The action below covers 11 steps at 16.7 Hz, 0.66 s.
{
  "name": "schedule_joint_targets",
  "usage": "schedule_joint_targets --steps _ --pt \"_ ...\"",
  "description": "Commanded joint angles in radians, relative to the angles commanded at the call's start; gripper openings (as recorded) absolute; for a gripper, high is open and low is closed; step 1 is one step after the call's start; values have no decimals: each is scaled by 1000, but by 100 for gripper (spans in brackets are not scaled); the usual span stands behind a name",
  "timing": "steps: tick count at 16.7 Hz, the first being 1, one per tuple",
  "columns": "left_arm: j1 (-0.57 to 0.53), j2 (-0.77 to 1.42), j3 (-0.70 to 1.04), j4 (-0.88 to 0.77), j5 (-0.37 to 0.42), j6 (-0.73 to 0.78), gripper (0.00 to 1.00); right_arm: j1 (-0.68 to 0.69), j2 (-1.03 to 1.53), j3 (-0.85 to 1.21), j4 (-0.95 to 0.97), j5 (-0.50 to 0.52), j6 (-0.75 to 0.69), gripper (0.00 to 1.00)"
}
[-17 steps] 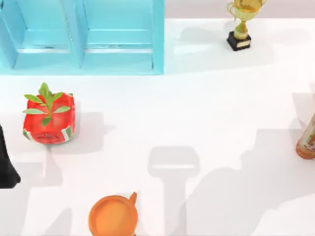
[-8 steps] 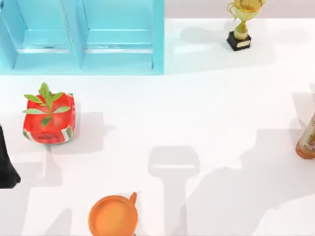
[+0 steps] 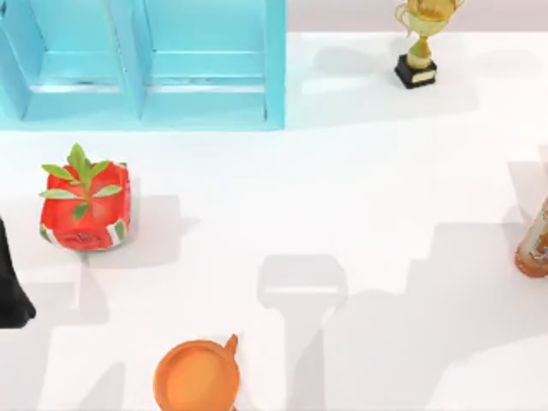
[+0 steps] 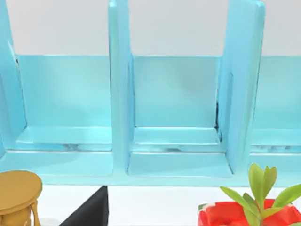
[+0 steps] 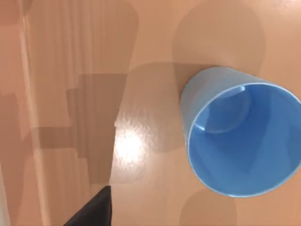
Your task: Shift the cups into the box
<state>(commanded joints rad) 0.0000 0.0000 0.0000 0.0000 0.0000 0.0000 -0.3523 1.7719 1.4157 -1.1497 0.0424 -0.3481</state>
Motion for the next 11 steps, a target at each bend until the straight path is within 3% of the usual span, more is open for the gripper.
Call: schedule_joint_targets --steps 7,11 --pt "0 0 0 0 0 0 100 -3 6 278 -274 1 -3 100" --pt "0 0 0 0 0 0 100 -4 4 339 -334 2 -3 100"
